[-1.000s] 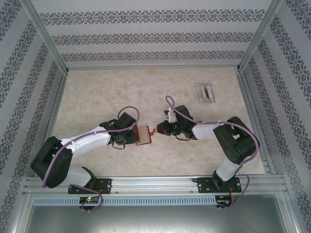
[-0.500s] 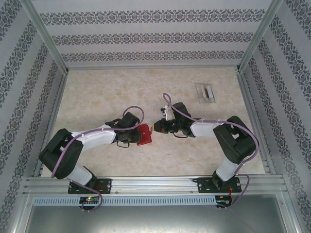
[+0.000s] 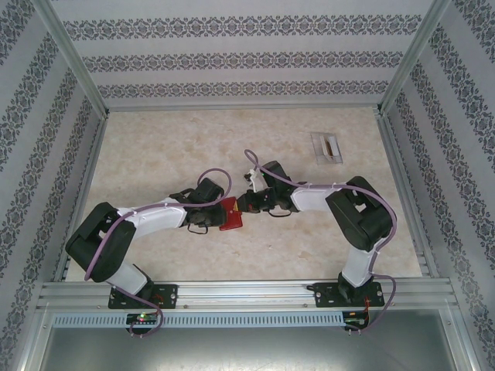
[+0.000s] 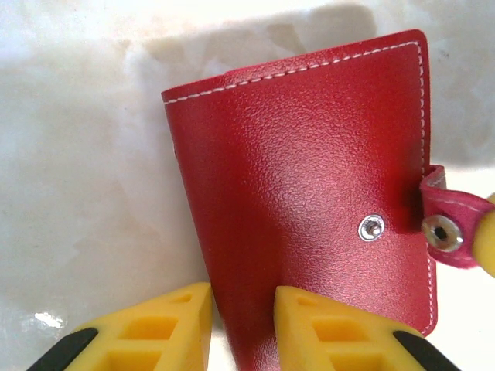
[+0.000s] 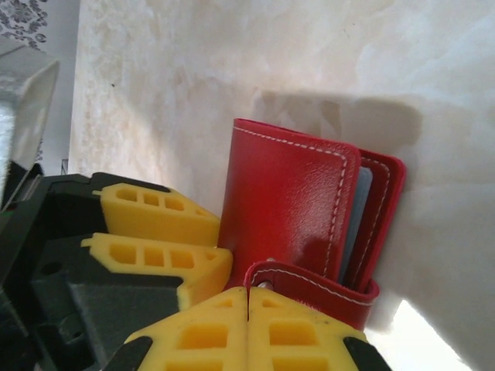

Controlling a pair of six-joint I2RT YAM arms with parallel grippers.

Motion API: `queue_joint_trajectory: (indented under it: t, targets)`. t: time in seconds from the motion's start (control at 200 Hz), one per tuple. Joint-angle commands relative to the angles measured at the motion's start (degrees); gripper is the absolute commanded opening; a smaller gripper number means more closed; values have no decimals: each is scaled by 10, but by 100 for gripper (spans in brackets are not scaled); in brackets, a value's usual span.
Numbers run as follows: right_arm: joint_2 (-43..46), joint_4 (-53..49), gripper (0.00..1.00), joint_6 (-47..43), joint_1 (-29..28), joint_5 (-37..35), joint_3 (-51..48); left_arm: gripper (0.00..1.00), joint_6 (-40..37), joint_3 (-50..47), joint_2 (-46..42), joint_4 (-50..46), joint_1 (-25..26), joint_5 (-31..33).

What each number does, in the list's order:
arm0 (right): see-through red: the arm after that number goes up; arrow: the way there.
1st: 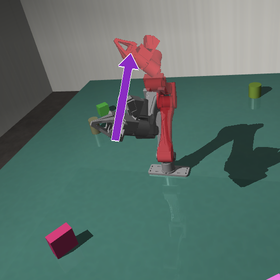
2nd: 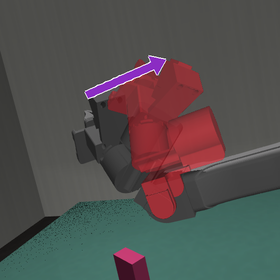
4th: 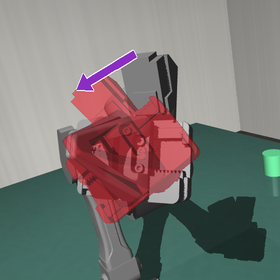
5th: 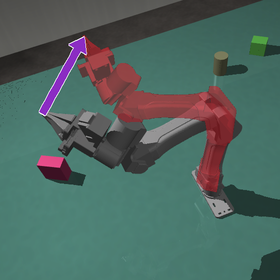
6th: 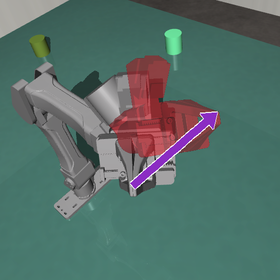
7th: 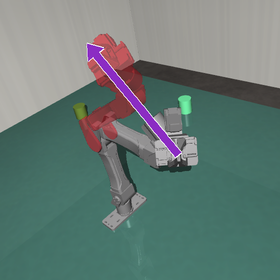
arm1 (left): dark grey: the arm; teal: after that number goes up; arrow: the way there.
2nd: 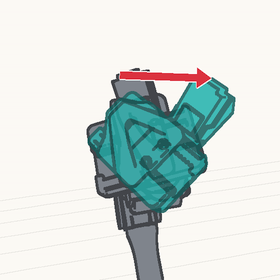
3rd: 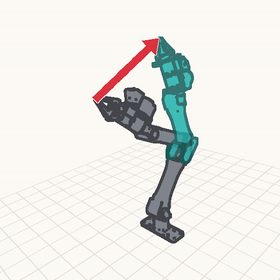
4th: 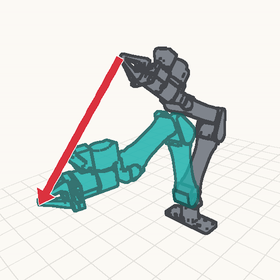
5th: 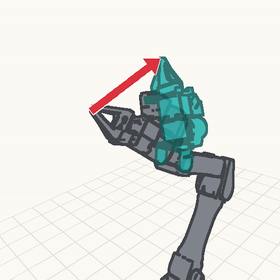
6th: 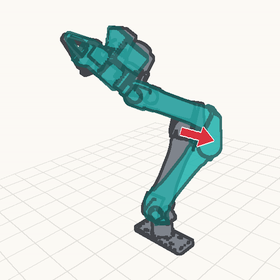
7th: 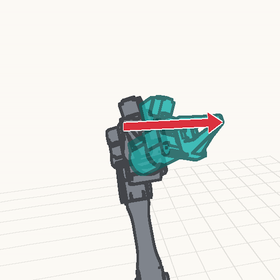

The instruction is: Put the credit cards into the card holder

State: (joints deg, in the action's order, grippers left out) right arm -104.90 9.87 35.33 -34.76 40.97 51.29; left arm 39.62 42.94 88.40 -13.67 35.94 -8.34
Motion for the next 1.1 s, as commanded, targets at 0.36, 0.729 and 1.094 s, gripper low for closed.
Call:
queue_joint_trajectory:
  t: [0.36,0.729,1.094]
  targets:
    - [-27,-165,1,-90,-36,-68,80,26,9,-10,5,-4,5,5]
    - [-49,-185,1,-94,-43,-84,102,10,9,-16,17,17,3,-36]
    - [-63,-217,1,-102,-50,-103,116,10,26,-32,15,48,-7,-65]
